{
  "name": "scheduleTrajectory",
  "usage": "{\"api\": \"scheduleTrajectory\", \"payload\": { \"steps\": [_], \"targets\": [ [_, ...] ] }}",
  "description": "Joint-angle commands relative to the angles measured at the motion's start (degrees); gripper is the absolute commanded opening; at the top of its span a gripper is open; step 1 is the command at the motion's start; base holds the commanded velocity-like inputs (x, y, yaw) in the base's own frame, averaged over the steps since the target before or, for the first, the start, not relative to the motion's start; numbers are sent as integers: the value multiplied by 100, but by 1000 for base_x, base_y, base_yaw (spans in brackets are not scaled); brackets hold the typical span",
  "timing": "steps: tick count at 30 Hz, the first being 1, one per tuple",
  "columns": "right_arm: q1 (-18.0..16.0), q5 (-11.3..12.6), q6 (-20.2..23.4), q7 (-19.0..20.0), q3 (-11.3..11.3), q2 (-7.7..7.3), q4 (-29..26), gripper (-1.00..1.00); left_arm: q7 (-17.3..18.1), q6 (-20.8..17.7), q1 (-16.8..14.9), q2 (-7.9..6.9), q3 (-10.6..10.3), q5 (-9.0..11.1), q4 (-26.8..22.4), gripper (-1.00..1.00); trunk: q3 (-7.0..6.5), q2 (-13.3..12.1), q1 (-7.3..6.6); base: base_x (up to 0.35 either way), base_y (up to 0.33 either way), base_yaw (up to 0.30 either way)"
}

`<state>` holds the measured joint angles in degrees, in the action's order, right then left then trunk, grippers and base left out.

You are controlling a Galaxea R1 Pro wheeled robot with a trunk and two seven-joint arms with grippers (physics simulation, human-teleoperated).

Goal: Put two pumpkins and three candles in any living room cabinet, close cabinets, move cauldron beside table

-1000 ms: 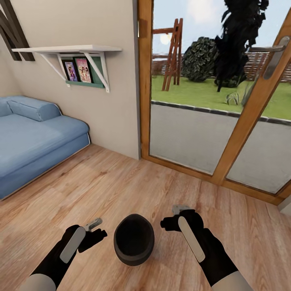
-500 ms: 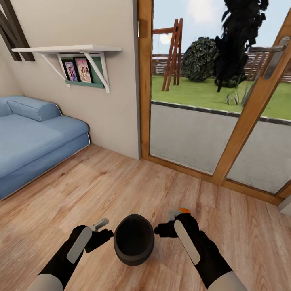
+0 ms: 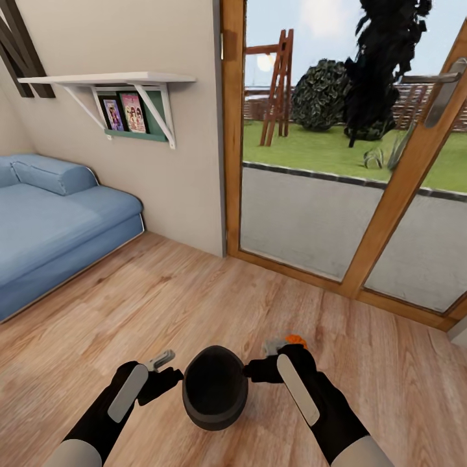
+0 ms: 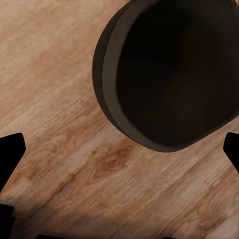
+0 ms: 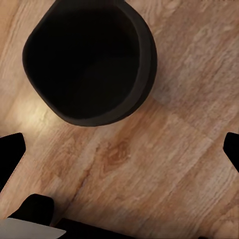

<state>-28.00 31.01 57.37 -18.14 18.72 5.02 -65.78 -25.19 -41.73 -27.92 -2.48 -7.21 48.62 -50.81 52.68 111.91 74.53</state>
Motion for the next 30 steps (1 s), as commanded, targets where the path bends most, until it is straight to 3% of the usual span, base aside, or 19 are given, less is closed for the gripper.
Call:
{"api": "scheduleTrajectory", "payload": {
  "steps": [1,30],
  "targets": [
    [-4,69,12,-59,7,0,-5,100,-56,-2,-3,-7,-22,60,-8,100,5,2,0,36,0,0],
    [-4,89,11,-59,18,-1,-13,100,-56,-2,-3,72,-35,60,-8,100,5,2,0,96,-20,46]
  ]
}}
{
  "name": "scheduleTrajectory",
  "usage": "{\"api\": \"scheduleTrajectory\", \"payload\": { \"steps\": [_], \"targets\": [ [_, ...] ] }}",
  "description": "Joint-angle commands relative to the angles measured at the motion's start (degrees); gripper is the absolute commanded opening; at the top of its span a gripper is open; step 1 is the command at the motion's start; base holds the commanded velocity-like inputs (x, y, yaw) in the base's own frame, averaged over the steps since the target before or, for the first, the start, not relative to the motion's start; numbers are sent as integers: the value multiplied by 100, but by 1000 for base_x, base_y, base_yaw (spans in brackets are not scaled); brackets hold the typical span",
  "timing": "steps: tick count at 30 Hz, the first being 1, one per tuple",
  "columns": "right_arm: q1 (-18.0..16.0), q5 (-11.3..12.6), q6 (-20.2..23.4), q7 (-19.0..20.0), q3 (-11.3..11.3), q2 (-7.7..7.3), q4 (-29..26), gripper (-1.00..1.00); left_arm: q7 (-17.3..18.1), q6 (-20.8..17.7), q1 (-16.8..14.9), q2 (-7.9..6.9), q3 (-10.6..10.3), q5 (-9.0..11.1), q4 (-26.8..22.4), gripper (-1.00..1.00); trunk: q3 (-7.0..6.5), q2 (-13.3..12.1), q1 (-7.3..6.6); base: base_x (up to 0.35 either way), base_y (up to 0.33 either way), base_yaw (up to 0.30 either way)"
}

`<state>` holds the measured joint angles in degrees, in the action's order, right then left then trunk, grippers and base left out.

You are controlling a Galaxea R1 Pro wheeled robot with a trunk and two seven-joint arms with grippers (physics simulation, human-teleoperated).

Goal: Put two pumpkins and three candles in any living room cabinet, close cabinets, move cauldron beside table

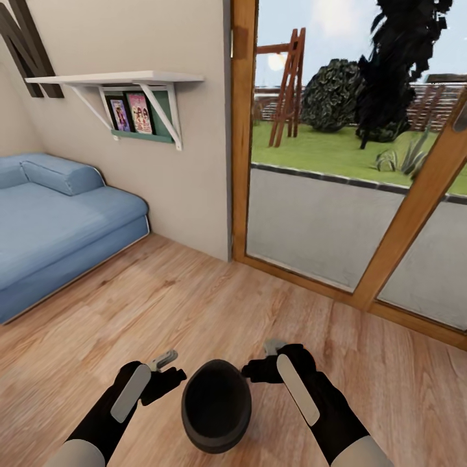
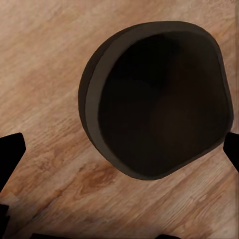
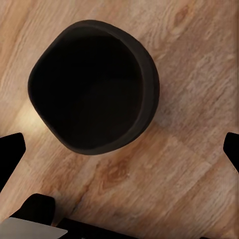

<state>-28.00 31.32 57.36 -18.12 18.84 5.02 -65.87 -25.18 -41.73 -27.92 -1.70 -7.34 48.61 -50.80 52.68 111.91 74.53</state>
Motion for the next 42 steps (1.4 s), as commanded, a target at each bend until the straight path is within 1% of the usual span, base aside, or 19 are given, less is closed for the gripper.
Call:
{"api": "scheduleTrajectory", "payload": {
  "steps": [1,4,8,11,13,16,21,24,28,30,32,35,38,42],
  "targets": [
    [-4,58,12,-60,6,-1,-4,100,-57,-2,-3,-7,-22,57,-8,100,5,2,0,51,-43,0],
    [-4,58,-12,-60,6,5,1,100,-57,-2,-3,-3,-21,54,-8,100,5,2,0,18,-15,0],
    [-4,63,-195,-60,12,1,16,100,-57,-1,-3,1,-22,47,-8,100,5,2,0,4,-3,0],
    [-4,59,-252,-60,14,1,81,100,-52,0,-3,4,-24,53,-8,100,5,2,0,0,0,0],
    [-4,57,-262,-60,15,0,113,100,-50,0,-6,46,-44,52,-48,100,5,2,0,0,0,0],
    [-4,53,-268,-60,15,0,152,100,-54,0,-107,146,-73,52,-114,100,5,2,0,0,0,0],
    [-4,50,-276,-60,15,4,169,100,-44,44,-163,165,-63,58,-102,100,5,2,0,0,0,0],
    [-4,50,-281,-60,15,6,175,100,98,70,-168,184,-82,38,-83,100,5,2,0,0,0,0],
    [-4,51,-326,-60,15,8,178,100,678,84,-169,162,-95,-1,32,100,5,2,0,0,0,0],
    [-4,55,-412,-60,15,8,179,100,858,85,-170,138,-88,-20,154,100,5,2,0,0,0,0],
    [-4,57,-458,-60,18,8,180,100,935,85,-170,128,-85,-24,226,100,5,2,0,0,0,0],
    [-4,60,-494,-60,111,8,243,100,978,86,-170,133,-84,-47,270,100,5,2,0,0,0,0],
    [-4,59,-717,-60,192,34,457,100,987,86,-170,132,-83,-54,279,100,5,2,0,0,0,0],
    [-4,62,-884,-60,248,89,597,100,988,87,-170,140,-83,-60,281,100,5,2,0,0,0,0]
  ]
}}
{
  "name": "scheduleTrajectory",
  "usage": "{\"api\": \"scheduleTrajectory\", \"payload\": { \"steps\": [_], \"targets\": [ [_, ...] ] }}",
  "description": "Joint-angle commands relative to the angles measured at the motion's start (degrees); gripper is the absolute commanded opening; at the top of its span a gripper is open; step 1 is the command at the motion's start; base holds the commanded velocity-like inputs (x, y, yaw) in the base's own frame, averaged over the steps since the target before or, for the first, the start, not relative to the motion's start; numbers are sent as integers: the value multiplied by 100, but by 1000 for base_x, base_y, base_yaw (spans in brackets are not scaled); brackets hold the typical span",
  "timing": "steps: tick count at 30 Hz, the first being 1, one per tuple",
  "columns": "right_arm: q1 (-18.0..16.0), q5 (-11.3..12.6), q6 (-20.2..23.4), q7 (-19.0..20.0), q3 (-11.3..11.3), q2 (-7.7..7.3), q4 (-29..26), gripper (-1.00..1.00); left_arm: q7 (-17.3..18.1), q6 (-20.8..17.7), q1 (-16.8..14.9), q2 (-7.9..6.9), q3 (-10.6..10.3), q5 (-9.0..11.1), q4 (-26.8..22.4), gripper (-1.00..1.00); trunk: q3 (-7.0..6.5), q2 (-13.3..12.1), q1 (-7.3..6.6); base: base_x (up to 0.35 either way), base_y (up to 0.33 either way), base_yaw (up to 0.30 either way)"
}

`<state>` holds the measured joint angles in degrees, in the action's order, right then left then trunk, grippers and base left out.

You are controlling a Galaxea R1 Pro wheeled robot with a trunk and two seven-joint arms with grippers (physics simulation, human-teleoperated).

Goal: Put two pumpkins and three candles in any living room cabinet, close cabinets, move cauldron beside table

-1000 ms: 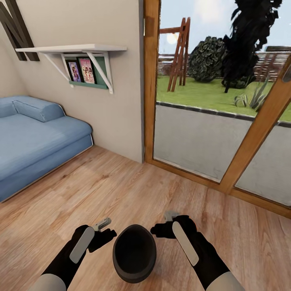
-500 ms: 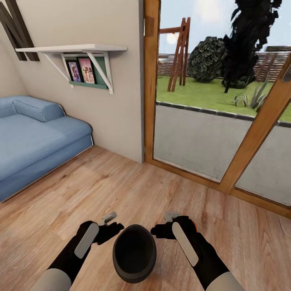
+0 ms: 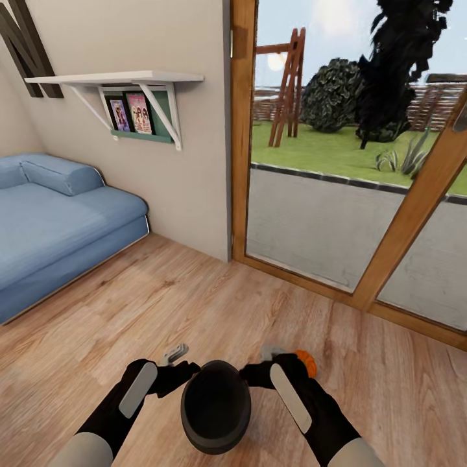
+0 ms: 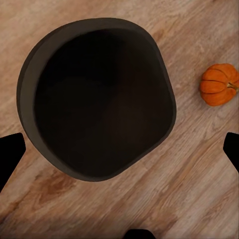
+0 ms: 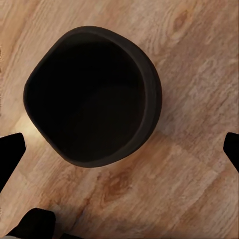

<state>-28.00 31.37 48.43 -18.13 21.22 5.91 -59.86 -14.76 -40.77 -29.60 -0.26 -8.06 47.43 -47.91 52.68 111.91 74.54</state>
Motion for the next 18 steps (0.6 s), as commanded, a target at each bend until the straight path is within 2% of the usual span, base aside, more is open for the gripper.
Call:
{"api": "scheduleTrajectory", "payload": {
  "steps": [1,4,7,18],
  "targets": [
    [-4,57,-5,-59,31,13,18,100,-53,-7,-2,-2,-12,58,-8,100,5,2,-1,0,0,0],
    [-4,61,-63,-60,153,131,212,100,-53,-9,-2,-2,-12,57,-8,100,5,2,-1,0,0,0],
    [-10,54,-148,-59,203,310,331,100,-53,-10,-2,-15,-12,49,-7,100,5,2,-1,21,0,0],
    [-13,53,-167,-59,216,349,344,100,-53,-10,-2,-24,-12,44,-7,100,5,2,-1,71,30,0]
  ]
}}
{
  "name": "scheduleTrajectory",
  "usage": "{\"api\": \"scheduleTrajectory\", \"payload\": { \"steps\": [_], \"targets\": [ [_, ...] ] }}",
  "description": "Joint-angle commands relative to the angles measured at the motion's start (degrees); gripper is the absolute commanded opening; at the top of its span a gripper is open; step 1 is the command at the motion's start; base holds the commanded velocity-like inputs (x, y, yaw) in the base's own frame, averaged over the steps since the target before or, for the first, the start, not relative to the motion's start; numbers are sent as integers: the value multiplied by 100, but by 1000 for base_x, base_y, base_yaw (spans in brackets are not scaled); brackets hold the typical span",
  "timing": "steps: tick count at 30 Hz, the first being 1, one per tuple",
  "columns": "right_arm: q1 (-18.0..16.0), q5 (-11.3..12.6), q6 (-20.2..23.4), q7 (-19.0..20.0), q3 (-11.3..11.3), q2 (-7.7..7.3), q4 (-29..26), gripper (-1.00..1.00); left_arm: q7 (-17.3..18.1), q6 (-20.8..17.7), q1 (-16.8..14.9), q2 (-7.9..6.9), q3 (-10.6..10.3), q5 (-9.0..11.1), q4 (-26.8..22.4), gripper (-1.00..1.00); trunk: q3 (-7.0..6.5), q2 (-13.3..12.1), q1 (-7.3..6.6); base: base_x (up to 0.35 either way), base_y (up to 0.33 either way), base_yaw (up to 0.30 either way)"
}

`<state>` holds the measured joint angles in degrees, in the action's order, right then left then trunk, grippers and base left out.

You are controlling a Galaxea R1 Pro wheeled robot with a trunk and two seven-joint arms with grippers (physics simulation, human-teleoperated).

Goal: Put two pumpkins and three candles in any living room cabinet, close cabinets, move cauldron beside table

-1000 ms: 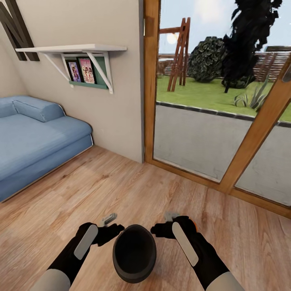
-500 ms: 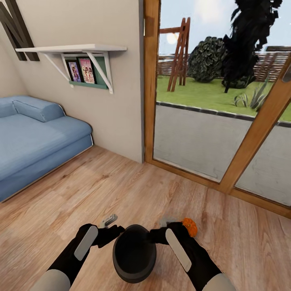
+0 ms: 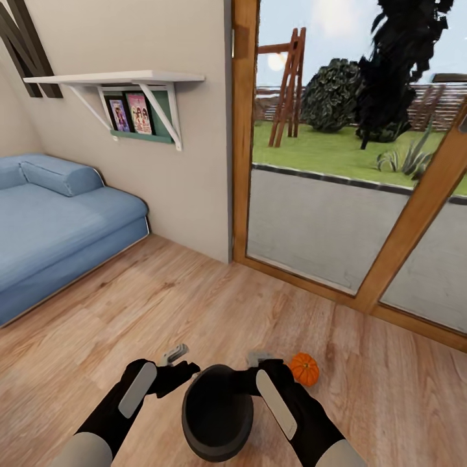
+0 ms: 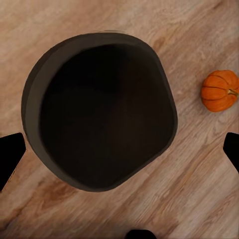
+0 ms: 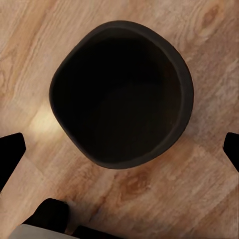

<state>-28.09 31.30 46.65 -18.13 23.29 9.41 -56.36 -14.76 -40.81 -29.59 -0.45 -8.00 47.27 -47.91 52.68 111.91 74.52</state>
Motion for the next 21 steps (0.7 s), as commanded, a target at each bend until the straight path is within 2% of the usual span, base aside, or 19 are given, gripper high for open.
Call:
{"api": "scheduleTrajectory", "payload": {
  "steps": [1,15,21],
  "targets": [
    [-4,60,11,-59,9,-1,-6,100,-53,-6,-2,-5,-18,58,-8,100,5,2,1,106,96,0],
    [-4,60,10,-59,9,-1,-7,100,-54,1,-2,-4,-18,59,-8,100,5,2,1,31,42,0],
    [-4,60,13,-62,9,-1,-7,100,-53,3,-2,23,-21,63,-8,100,5,2,1,1,-153,0]
  ]
}}
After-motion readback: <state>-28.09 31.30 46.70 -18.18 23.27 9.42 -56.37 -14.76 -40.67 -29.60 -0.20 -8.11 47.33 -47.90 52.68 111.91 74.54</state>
